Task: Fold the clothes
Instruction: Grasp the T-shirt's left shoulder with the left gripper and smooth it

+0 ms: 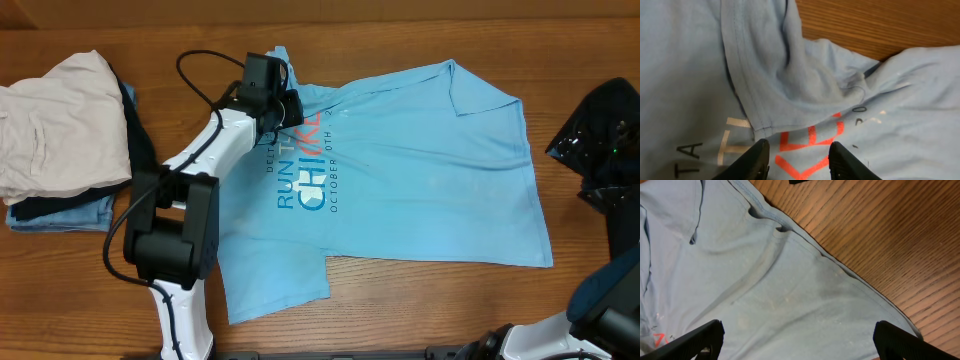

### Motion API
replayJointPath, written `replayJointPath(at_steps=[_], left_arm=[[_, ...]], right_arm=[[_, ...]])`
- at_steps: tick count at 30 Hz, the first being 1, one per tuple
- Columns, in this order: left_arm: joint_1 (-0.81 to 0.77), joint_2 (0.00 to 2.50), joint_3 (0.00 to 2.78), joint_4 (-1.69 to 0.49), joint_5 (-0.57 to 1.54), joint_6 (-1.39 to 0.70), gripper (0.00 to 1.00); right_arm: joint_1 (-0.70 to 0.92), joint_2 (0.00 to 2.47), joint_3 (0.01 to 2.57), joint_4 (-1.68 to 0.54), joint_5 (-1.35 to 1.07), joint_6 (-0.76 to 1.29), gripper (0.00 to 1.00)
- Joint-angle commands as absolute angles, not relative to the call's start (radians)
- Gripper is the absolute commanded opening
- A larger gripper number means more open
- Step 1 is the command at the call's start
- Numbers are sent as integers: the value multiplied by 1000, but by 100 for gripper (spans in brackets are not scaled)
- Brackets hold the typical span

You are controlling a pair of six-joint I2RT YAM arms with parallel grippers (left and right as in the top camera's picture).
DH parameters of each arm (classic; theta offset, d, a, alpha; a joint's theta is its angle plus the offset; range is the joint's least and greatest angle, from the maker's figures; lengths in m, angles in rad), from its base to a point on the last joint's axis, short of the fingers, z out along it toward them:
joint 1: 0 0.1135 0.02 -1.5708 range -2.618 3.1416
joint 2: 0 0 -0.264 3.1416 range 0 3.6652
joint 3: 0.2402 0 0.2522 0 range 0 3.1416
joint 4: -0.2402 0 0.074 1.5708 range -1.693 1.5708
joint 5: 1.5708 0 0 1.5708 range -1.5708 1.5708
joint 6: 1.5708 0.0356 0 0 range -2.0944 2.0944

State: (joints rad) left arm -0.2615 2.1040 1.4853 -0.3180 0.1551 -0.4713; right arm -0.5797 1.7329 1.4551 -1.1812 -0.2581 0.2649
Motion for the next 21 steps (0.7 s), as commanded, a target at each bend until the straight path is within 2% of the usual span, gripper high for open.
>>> replayJointPath(at_steps=[1,14,17,19,21], left_arm=[[-262,2154,1503,-281,103,-488,42],[-262,2204,1502,-235,41,-498,40],[-262,2204,1502,-223,41,-504,34],[-262,2204,1502,-223,42,-525,25],[-262,2204,1502,-223,42,-525,27]], right_arm=[[-576,1728,1483,-1178,-264,261,100],[-576,1728,1483,-1179,-263,261,100],[-576,1728,1483,-1179,-264,261,100],[-576,1728,1483,-1179,-263,261,100],[-576,1728,1483,-1179,-264,261,100]])
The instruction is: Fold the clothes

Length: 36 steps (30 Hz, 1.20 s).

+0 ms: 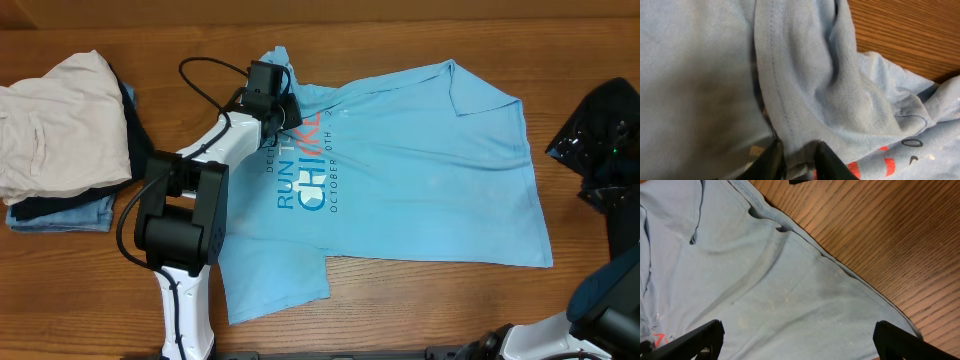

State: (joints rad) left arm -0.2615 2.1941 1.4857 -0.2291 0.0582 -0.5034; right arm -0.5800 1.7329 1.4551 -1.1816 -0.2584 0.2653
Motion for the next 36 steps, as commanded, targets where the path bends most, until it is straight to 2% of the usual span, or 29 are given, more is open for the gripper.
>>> replayJointPath(at_steps=[1,5,7,9,14,24,36], left_arm=[[-262,2204,1502,-223,42,-525,28],[-262,2204,1502,-219,46,-551,28],[-262,2204,1502,-197,57,-558,20],[-262,2204,1503,-151,92,-563,4],[-262,2204,1504,-21,185,-574,4],[-262,2204,1509,219,166,-580,4],[-264,2240,1511,384,119,-573,4]], right_arm=[[-576,1728,1483,-1178,-264,261,100],[-576,1728,1483,-1179,-264,261,100],[-576,1728,1483,-1178,-263,261,100],[-576,1728,1483,-1179,-263,261,100],[-576,1728,1483,-1178,-264,261,100],[-576,1728,1483,-1178,-263,261,100],[-576,1728,1483,-1179,-264,261,100]])
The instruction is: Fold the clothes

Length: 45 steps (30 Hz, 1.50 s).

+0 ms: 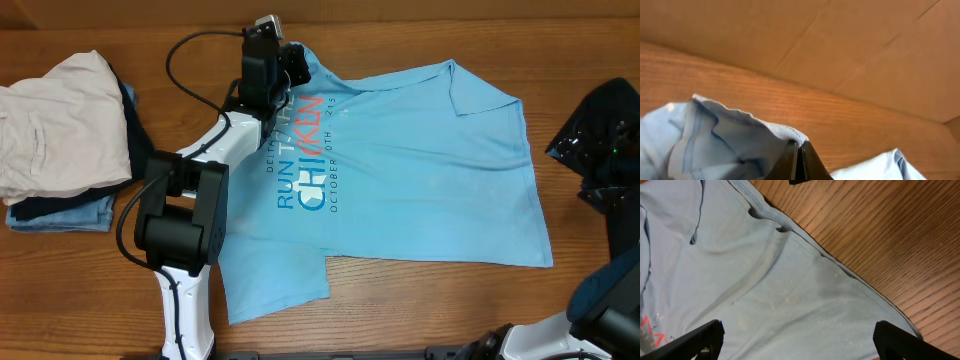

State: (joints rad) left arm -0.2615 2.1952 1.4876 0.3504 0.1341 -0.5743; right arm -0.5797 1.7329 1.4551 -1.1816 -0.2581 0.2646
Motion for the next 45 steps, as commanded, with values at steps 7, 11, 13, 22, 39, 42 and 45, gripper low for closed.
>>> replayJointPath(at_steps=[7,11,13,22,39,42,45], left_arm=[[-270,2433,1753,350,193,-572,4],[-270,2522,1948,255,192,-539,4],[-270,2559,2022,229,193,-527,4],[-271,2648,2080,223,169,-505,9],[-162,2648,2725,-653,192,-239,75],[-114,2648,2712,-810,179,-239,52],[-97,2648,2684,-861,177,-231,25]], right_arm=[[-576,1728,1483,-1179,-264,261,100],[-576,1728,1483,-1179,-264,261,100],[-576,1728,1483,-1179,-263,261,100],[-576,1728,1483,-1178,-264,261,100],[-576,1728,1483,-1179,-264,261,100],[-576,1728,1483,-1179,-263,261,100],[-576,1728,1483,-1179,-264,261,100]])
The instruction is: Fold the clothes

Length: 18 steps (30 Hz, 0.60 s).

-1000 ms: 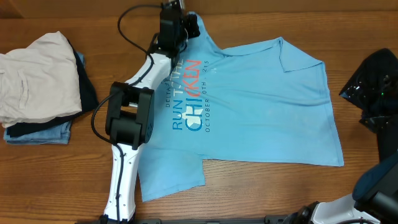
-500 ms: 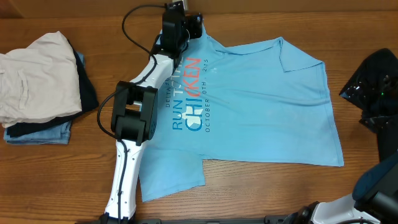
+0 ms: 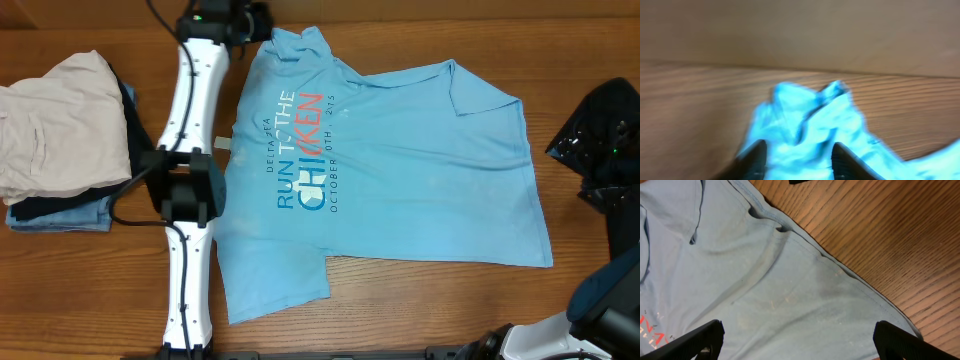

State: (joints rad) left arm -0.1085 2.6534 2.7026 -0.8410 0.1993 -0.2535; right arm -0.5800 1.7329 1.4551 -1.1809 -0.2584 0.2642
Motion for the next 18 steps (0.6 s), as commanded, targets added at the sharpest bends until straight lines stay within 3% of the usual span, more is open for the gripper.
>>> replayJointPath(at_steps=[1,4,18], left_arm=[[-98,2648,2667,-860,177,-230,19],[-105,2649,2625,-859,171,-205,10],[-111,2661,2326,-601,120,-205,7]], right_arm=[[-576,1728,1483,-1179,-264,261,100],[-576,1728,1483,-1179,-264,261,100],[-576,1728,1483,-1179,-264,261,100]])
